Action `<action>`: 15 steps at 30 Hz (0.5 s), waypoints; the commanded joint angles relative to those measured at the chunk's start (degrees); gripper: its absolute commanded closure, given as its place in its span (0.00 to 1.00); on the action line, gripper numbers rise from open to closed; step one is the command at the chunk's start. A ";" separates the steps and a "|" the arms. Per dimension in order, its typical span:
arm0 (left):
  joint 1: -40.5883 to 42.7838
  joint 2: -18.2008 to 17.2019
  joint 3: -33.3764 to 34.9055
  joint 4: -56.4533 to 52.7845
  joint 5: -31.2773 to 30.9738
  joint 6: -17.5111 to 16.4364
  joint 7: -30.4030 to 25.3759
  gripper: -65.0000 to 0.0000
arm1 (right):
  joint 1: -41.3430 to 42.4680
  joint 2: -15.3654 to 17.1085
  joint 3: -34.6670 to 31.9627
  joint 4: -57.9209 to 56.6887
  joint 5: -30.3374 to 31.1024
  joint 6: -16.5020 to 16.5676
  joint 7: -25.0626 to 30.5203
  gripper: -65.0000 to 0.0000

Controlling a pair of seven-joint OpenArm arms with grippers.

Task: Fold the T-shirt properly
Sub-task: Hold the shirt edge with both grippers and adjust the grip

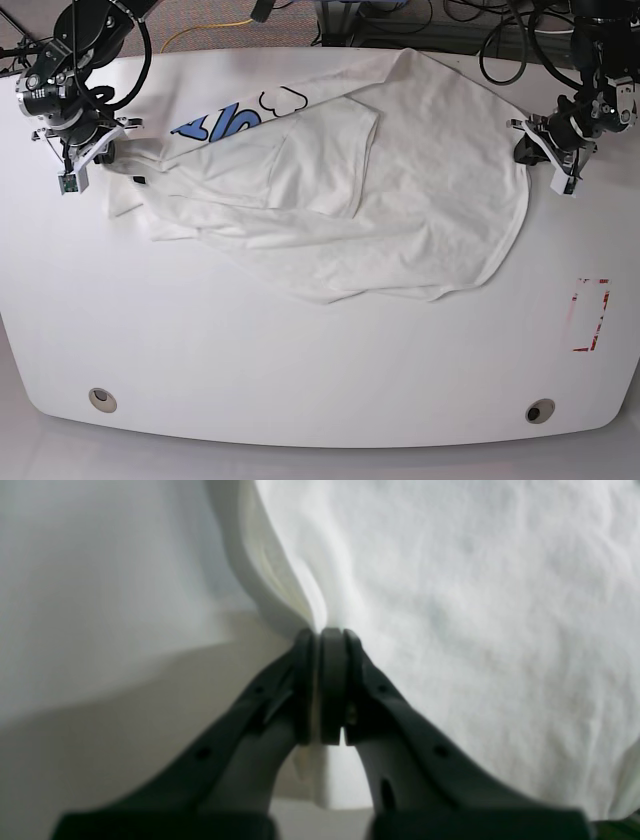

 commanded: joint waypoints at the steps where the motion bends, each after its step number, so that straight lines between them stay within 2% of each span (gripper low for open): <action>1: 0.02 -0.82 -0.61 0.44 0.51 -0.06 0.95 1.00 | 0.24 0.77 0.26 1.18 0.71 -0.07 0.72 0.99; 3: 0.02 -0.82 -1.67 0.44 0.51 -0.06 0.95 1.00 | 0.16 0.77 0.26 1.09 1.59 -0.07 0.55 0.97; 4: 0.02 -0.82 -2.28 0.44 0.51 -0.06 0.95 1.00 | -0.37 0.77 0.26 1.00 2.56 -0.07 0.55 0.93; 6: 0.02 -0.82 -2.99 0.44 0.51 -0.06 0.95 1.00 | -1.95 0.77 0.26 1.00 4.58 -0.07 0.55 0.79; 8: 0.02 -0.91 -3.25 0.44 0.51 -0.06 0.95 1.00 | -3.62 0.86 0.44 0.91 6.95 -0.07 0.55 0.58; 10: 0.02 -1.09 -3.25 0.44 0.51 -0.06 0.95 1.00 | -4.94 0.86 2.11 0.91 8.62 -0.07 0.55 0.48; 15: 0.02 -1.09 -3.25 0.36 0.51 -0.06 0.95 1.00 | -7.58 0.77 5.98 0.21 10.64 -0.07 0.55 0.49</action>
